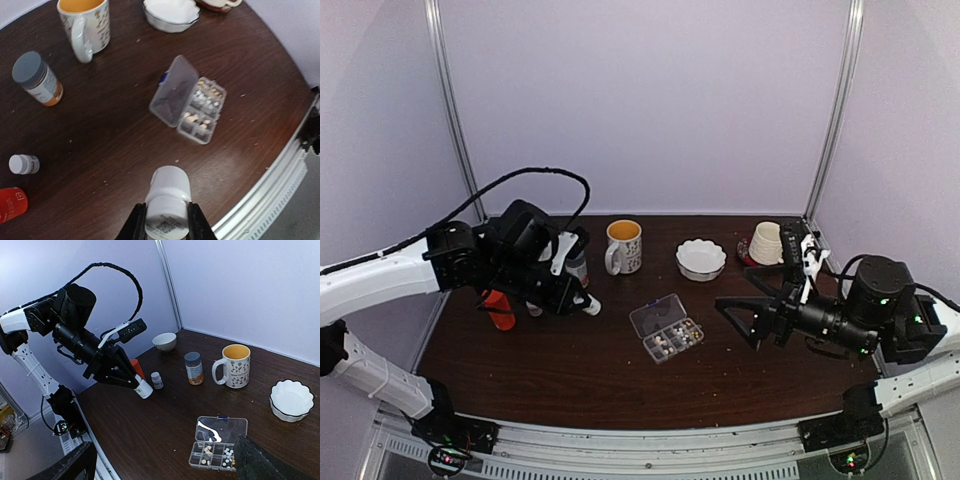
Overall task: Sort the pills into containers
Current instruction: Place the pill bottle at the center of the board.
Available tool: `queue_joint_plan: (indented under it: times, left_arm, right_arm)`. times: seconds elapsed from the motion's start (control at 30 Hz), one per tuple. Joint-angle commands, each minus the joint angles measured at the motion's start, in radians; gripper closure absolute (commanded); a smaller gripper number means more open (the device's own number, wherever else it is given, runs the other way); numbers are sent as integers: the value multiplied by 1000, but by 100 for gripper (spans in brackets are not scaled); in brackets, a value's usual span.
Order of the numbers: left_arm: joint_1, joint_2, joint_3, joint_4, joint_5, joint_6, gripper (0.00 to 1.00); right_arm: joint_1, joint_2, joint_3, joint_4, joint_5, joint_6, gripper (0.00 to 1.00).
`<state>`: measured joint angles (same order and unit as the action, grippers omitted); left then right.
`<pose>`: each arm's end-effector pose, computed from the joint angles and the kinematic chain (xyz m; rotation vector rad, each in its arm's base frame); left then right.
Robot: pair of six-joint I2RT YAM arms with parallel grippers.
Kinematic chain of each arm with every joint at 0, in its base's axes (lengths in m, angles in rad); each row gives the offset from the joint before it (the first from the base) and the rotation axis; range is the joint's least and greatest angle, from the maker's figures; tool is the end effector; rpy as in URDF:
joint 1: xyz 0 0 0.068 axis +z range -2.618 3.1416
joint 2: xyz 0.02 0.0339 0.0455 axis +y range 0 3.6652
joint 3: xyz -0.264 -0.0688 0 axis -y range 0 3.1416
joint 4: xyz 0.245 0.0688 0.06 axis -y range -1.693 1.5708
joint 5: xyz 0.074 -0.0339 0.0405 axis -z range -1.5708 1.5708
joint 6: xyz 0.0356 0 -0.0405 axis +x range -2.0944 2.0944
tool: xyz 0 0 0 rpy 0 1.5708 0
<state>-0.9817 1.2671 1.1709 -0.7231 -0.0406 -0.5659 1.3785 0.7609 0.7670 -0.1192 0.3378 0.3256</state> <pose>0.1487 -0.2199 0.3215 0.4963 2.4495 -0.6527 0.0460 0.1748 0.3449 -0.6519 1.6544 0.9839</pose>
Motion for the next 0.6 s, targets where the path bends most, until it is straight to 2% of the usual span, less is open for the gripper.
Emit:
queue_joint_plan:
  times: [0.0,0.13,0.27,0.57]
  left_arm:
    - [78,92,-42,-60,-62,60,96]
    - [137,218,-11,-103,-36,93,93]
    - [177,336,18,-124,-69,127,92]
    - [277,425,32,-68,-88,155,92]
  right_arm:
    - [-100,-34,-72,-48,-57,24,1]
    - [-240,-10,-86,-91,-132,28,2]
    - [-311,-4,-113,-72,-171,5,2]
    - [-346,15,-154,-16,-226,13,3]
